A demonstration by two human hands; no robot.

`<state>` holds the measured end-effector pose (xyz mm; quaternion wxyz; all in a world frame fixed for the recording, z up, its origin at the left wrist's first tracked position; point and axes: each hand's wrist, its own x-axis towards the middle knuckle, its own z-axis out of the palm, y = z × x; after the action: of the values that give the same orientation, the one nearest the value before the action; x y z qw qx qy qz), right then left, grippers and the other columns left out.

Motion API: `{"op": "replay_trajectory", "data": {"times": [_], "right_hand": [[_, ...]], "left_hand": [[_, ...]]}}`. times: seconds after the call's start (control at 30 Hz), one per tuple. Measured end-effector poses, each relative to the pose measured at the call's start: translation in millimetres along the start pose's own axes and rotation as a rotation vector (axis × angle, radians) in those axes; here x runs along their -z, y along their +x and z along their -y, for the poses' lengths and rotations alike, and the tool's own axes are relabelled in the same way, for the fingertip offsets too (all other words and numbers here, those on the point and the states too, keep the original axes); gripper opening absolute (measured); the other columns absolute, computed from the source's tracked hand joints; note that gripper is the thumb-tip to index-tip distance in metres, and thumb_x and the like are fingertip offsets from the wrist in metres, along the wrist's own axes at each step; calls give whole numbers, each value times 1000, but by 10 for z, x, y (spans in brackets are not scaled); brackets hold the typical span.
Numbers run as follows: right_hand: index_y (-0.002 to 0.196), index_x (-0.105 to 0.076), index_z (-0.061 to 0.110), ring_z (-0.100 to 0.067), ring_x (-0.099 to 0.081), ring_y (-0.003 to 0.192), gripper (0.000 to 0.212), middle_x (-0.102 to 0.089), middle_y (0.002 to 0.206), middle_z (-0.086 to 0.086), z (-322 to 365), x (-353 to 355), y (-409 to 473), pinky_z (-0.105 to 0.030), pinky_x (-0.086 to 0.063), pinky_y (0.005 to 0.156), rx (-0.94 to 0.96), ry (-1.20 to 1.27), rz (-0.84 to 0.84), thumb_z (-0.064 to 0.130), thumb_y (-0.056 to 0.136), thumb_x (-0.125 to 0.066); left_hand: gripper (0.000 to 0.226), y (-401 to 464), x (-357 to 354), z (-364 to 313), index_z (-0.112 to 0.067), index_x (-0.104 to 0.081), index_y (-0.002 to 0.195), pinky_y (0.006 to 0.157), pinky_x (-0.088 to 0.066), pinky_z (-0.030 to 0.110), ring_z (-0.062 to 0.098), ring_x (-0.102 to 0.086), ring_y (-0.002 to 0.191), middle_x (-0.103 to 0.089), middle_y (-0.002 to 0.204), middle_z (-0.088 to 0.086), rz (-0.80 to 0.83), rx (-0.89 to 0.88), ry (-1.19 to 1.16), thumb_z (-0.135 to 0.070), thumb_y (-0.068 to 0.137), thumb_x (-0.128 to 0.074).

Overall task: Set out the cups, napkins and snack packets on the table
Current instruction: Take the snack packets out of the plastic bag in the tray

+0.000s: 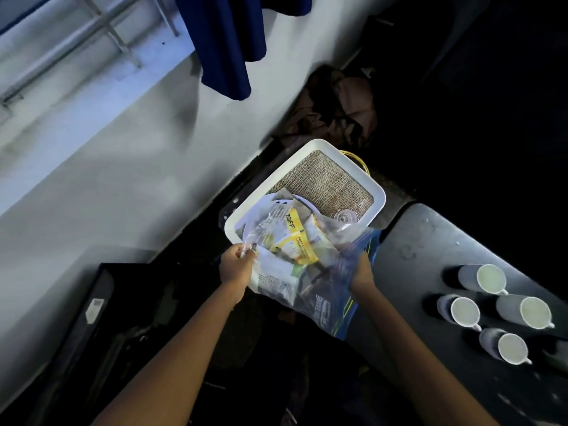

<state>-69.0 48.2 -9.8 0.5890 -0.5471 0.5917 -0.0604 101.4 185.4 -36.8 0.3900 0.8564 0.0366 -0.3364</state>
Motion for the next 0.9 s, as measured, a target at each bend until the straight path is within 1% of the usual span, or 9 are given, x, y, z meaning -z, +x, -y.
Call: {"op": "replay_trajectory", "data": {"times": [0.07, 0.1, 0.2, 0.27, 0.33, 0.43, 0.57, 0.67, 0.9], "right_hand": [[88, -57, 8, 2, -55, 57, 24, -55, 73, 2, 30, 62, -26, -10, -42, 59, 36, 6, -49, -13, 88, -45], [87, -61, 7, 1, -56, 64, 23, -60, 74, 0, 10, 110, -14, -13, -44, 60, 59, -32, -70, -13, 85, -50], [89, -63, 7, -21, -60, 84, 13, -66, 89, -11, 14, 213, -46, -44, -50, 81, 49, 10, -67, -3, 87, -56], [88, -61, 9, -24, -60, 87, 11, -66, 93, -15, 36, 306, -56, -50, -50, 84, 37, 43, -84, -1, 89, -57], [92, -62, 5, -24, -60, 86, 9, -67, 96, -18, 67, 422, -36, -39, -52, 78, 65, 63, -110, -1, 89, -56], [98, -62, 1, -8, -60, 72, 10, -65, 93, -13, 109, 589, 20, -12, -46, 56, 113, 27, -154, 0, 89, -58], [94, -62, 1, -4, -58, 66, 8, -64, 87, -8, 209, 760, 108, -21, -49, 63, 160, 40, -224, -3, 89, -57], [92, -63, 7, -19, -59, 79, 12, -65, 88, -11, 311, 805, 222, -35, -49, 69, 202, 14, -294, -1, 90, -55], [100, -68, 7, -13, -56, 81, 23, -69, 93, -8, 513, 569, 444, -19, -38, 68, 356, -157, -596, 1, 88, -49]], "left_hand": [[4, 19, 26, -2, -10, -66, 89, 57, -41, 24, 17, -54, 70, -60, 76, 4, -27, 22, -47, -10, 85, -64], [5, 38, 42, 3, -10, -66, 89, 59, -42, 24, 18, -55, 72, -61, 77, 4, -42, 27, -65, -10, 85, -64], [11, 91, 122, 10, -2, -65, 90, 59, -40, 24, 16, -51, 71, -57, 74, 4, -88, 37, -124, -13, 86, -64], [16, 136, 187, 10, 2, -64, 96, 58, -41, 25, 14, -51, 70, -56, 72, 2, -115, 46, -160, -11, 87, -64], [16, 184, 252, 3, 2, -64, 99, 55, -40, 20, 10, -50, 65, -54, 69, -2, -127, 38, -161, -8, 87, -63], [16, 246, 340, 9, 3, -63, 100, 54, -38, 18, 11, -49, 66, -53, 69, -2, -139, 20, -144, -7, 88, -61], [14, 274, 411, 53, 0, -64, 97, 53, -38, 18, 12, -51, 67, -56, 73, 0, -181, 2, -145, -8, 87, -60], [13, 268, 428, 103, 0, -64, 95, 54, -38, 19, 17, -51, 73, -56, 73, 1, -185, -13, -140, -11, 88, -60], [20, 252, 399, 110, 4, -62, 105, 56, -39, 21, 16, -52, 78, -57, 89, 9, -209, 23, -170, -9, 90, -59]]}}
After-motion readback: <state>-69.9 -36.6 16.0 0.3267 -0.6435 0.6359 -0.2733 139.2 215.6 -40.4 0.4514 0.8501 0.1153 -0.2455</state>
